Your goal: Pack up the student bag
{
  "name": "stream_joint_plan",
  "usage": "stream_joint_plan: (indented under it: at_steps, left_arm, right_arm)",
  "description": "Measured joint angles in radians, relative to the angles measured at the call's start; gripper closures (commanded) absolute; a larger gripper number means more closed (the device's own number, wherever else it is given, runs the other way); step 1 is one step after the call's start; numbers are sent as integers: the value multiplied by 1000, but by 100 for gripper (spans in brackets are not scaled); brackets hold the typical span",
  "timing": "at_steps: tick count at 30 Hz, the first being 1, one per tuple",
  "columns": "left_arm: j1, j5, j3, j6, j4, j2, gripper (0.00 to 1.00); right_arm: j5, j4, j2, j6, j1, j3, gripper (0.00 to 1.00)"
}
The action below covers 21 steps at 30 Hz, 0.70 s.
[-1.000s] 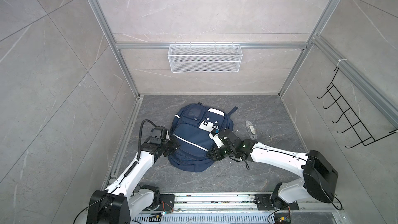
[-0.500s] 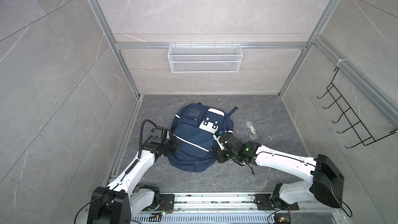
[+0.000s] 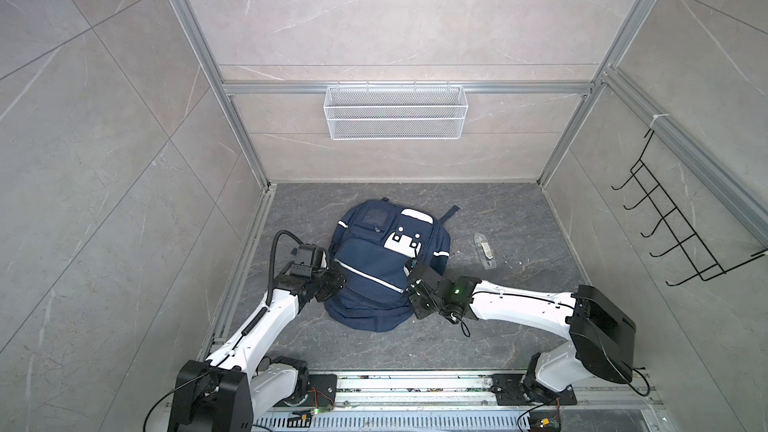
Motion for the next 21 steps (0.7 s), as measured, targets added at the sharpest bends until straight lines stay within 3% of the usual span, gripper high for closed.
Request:
stream_joint_plan:
  at_steps: [7, 17, 21]
  left_arm:
    - [0, 0, 0, 0, 0, 0, 100]
    - [0, 0, 0, 0, 0, -2, 100]
    - [0, 0, 0, -1, 0, -2, 100]
  right_arm:
    - [35, 5, 47, -18, 1, 29, 63]
    - [46, 4, 63, -48, 14, 55, 89]
    - [54, -15, 42, -48, 40, 54, 95]
